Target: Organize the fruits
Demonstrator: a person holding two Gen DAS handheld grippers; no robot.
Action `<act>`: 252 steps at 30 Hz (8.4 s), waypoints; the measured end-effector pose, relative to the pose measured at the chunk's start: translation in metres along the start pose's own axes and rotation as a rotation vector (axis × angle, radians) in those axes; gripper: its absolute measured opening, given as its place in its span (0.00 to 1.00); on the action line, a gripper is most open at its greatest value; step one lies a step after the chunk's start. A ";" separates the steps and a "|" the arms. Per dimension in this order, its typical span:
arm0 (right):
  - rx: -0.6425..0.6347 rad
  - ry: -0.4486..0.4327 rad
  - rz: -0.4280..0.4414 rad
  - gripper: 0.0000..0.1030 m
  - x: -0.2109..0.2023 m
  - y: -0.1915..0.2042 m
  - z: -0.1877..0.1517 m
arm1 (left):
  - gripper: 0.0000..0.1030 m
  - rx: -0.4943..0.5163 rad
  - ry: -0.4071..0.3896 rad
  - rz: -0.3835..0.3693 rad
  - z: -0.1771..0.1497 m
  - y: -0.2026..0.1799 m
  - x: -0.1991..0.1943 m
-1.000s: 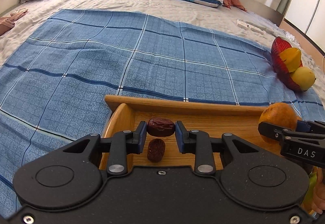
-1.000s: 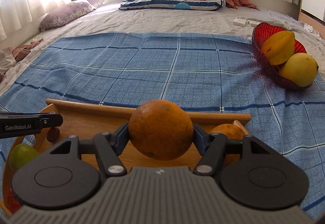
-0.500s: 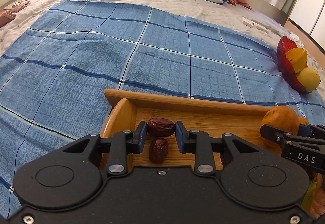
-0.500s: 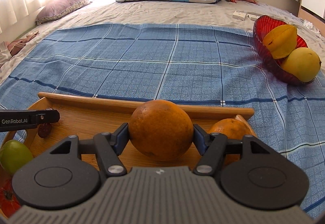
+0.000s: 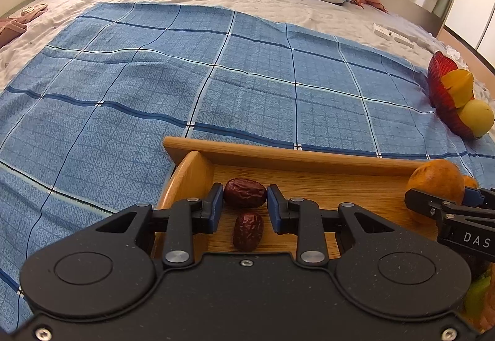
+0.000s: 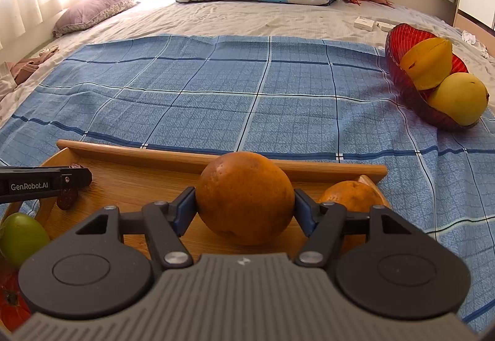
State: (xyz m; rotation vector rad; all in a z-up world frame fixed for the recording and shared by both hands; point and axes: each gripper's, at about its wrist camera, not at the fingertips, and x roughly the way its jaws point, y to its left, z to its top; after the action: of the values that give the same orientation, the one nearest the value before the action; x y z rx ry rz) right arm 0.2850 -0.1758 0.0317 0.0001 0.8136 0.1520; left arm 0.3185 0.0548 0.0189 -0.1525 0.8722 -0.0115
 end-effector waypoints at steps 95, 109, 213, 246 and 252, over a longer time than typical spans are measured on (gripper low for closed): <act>-0.200 -0.407 0.006 0.46 -0.166 0.058 -0.230 | 0.94 0.268 -0.304 -0.127 -0.226 -0.030 -0.172; -0.234 -0.358 0.062 0.31 -0.150 0.071 -0.229 | 0.60 0.255 -0.243 -0.168 -0.228 -0.027 -0.169; 0.036 -0.397 -0.036 0.25 -0.145 0.035 -0.165 | 0.27 0.139 -0.285 -0.081 -0.166 -0.082 -0.139; 0.008 -0.346 -0.033 0.25 -0.113 0.026 -0.128 | 0.27 0.121 -0.206 -0.118 -0.127 -0.069 -0.105; 0.024 -0.313 -0.032 0.25 -0.101 0.022 -0.123 | 0.27 0.119 -0.191 -0.116 -0.123 -0.069 -0.097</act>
State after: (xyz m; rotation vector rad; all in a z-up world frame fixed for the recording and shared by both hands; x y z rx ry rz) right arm 0.1247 -0.1751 0.0217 0.0330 0.5022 0.1078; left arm 0.1659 -0.0226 0.0249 -0.0903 0.6688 -0.1545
